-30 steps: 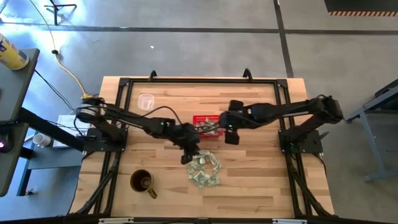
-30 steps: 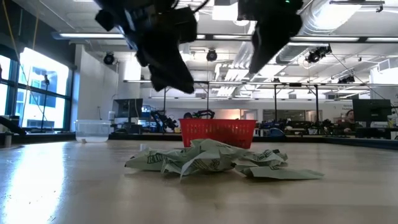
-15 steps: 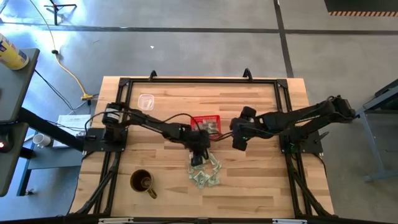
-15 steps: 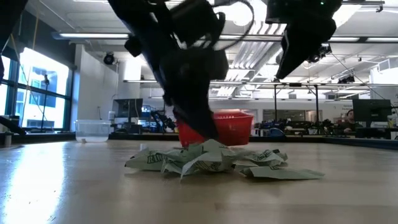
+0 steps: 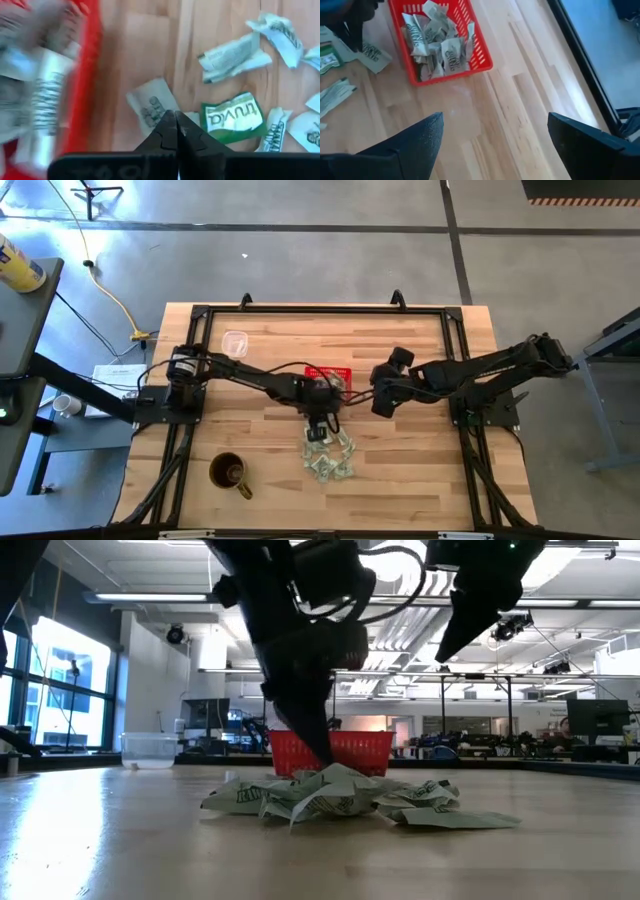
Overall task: Pick and place items into bin
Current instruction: Put the green stevia packet into the red bin
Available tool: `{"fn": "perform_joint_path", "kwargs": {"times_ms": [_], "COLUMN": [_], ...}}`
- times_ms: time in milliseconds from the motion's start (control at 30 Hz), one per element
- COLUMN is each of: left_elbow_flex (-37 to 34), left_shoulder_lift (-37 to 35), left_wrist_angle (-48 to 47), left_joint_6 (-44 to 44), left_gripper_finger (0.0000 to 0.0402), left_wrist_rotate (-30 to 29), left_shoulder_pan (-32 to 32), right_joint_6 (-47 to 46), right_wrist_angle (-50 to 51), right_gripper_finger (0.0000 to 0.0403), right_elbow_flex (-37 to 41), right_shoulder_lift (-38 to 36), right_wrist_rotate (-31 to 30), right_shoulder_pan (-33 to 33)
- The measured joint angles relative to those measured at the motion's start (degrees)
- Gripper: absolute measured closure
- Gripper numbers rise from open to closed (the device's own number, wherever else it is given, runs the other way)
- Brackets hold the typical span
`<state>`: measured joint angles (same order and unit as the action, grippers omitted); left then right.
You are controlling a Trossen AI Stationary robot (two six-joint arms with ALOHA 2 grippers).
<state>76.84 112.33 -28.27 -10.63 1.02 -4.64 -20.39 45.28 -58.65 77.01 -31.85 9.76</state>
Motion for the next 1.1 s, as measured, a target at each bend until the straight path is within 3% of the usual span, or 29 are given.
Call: {"fn": "perform_joint_path", "kwargs": {"times_ms": [100,267,400,500,600,800,933,1100], "left_elbow_flex": [3.6,5.7,5.4,5.4,5.4,5.4,5.5,7.8], "left_shoulder_lift": [-0.1,-0.1,0.2,0.5,0.5,0.5,0.5,0.5], "left_wrist_angle": [-6.0,-12.9,-12.5,-12.0,-12.0,-11.9,-11.8,-11.3], "left_joint_6": [-0.1,-5.8,-16.9,-21.8,-25.6,-30.3,-33.0,-33.2], "left_gripper_finger": [0.0352,0.0239,0.0153,0.0121,0.0123,0.0185,0.0208,0.0201], "left_wrist_rotate": [-6.2,-18.2,-16.9,-16.0,-15.4,-10.9,-11.6,-14.6], "left_shoulder_pan": [-1.5,-6.1,-7.9,-7.2,-5.0,-0.2,-1.5,-4.7], "right_joint_6": [0.2,2.6,5.2,6.3,6.9,5.9,5.3,5.6], "right_wrist_angle": [0.0,0.0,0.0,0.1,0.1,0.1,0.2,0.2], "right_gripper_finger": [0.0057,0.0057,0.0057,0.0057,0.0057,0.0057,0.0057,0.0057], "right_elbow_flex": [0.0,0.0,0.0,0.0,0.0,0.0,0.0,0.0], "right_shoulder_lift": [0.0,0.0,0.0,0.0,0.0,0.0,0.0,0.1], "right_wrist_rotate": [-0.9,-0.9,-1.1,-0.7,0.8,3.1,4.7,5.7], "right_shoulder_pan": [-0.1,-1.7,-3.8,-5.3,-6.8,-9.4,-10.9,-12.9]}}
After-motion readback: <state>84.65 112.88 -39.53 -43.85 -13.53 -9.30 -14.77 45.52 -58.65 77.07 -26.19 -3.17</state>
